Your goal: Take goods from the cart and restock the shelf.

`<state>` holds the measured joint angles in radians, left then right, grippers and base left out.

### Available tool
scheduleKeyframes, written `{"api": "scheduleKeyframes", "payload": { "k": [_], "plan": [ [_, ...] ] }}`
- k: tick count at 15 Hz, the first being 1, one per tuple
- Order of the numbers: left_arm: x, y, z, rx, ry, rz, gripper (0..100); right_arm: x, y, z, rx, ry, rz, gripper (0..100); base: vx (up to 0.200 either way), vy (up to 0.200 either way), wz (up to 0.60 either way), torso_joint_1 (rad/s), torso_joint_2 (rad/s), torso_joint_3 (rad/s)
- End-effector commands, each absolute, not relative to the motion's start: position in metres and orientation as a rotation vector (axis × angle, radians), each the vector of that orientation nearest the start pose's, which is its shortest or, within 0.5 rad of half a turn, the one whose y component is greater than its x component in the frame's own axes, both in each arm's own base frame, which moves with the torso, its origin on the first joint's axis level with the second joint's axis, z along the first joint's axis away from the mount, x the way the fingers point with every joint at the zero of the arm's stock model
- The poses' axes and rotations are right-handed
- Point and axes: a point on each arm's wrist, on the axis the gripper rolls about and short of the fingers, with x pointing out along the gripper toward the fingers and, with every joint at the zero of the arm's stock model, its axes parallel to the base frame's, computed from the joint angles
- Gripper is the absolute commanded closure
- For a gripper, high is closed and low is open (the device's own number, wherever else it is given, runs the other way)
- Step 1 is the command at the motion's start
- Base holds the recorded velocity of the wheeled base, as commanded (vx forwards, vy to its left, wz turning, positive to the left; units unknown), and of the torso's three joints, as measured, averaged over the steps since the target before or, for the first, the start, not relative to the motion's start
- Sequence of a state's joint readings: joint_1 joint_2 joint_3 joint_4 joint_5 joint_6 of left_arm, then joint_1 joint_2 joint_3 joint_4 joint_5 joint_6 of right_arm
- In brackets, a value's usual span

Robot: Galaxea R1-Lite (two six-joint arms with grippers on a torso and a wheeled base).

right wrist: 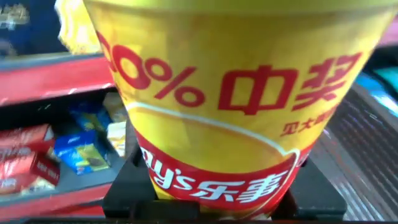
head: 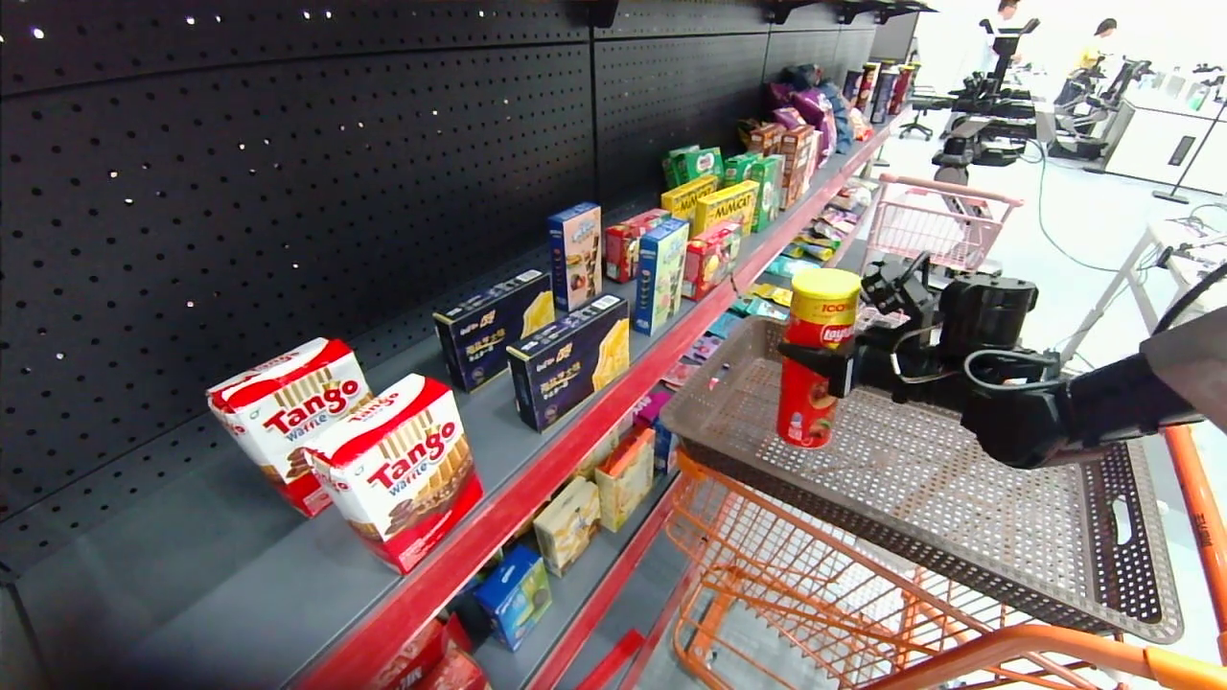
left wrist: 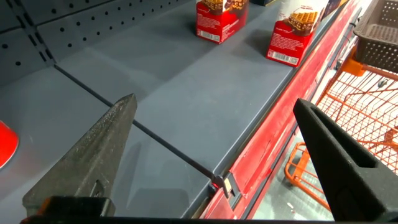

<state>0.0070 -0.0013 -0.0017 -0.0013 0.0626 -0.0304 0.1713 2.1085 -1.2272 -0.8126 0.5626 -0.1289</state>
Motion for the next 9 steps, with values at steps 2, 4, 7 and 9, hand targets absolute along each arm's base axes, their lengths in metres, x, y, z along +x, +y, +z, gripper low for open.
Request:
{"api": "scheduleKeyframes", "payload": {
  "k": [2, 4, 7, 9],
  "plan": [
    [-0.023, 0.001, 0.076, -0.031, -0.004, 0.071, 0, 0.355, 0.083, 0.206, -0.101, -0.02, 0.715, 100, 0.0, 0.0, 0.0, 0.0, 0.0, 0.0],
    [-0.023, 0.001, 0.076, -0.031, -0.004, 0.071, 0, 0.33, 0.081, 0.22, -0.108, -0.047, 0.721, 100, 0.0, 0.0, 0.0, 0.0, 0.0, 0.0],
    [-0.023, 0.001, 0.076, -0.031, -0.004, 0.071, 0, 0.302, 0.077, 0.233, -0.128, -0.089, 0.719, 100, 0.0, 0.0, 0.0, 0.0, 0.0, 0.0],
    [-0.023, 0.001, 0.076, -0.031, -0.004, 0.071, 0, 0.282, 0.07, 0.234, -0.183, -0.11, 0.707, 100, 0.0, 0.0, 0.0, 0.0, 0.0, 0.0]
  ]
}}
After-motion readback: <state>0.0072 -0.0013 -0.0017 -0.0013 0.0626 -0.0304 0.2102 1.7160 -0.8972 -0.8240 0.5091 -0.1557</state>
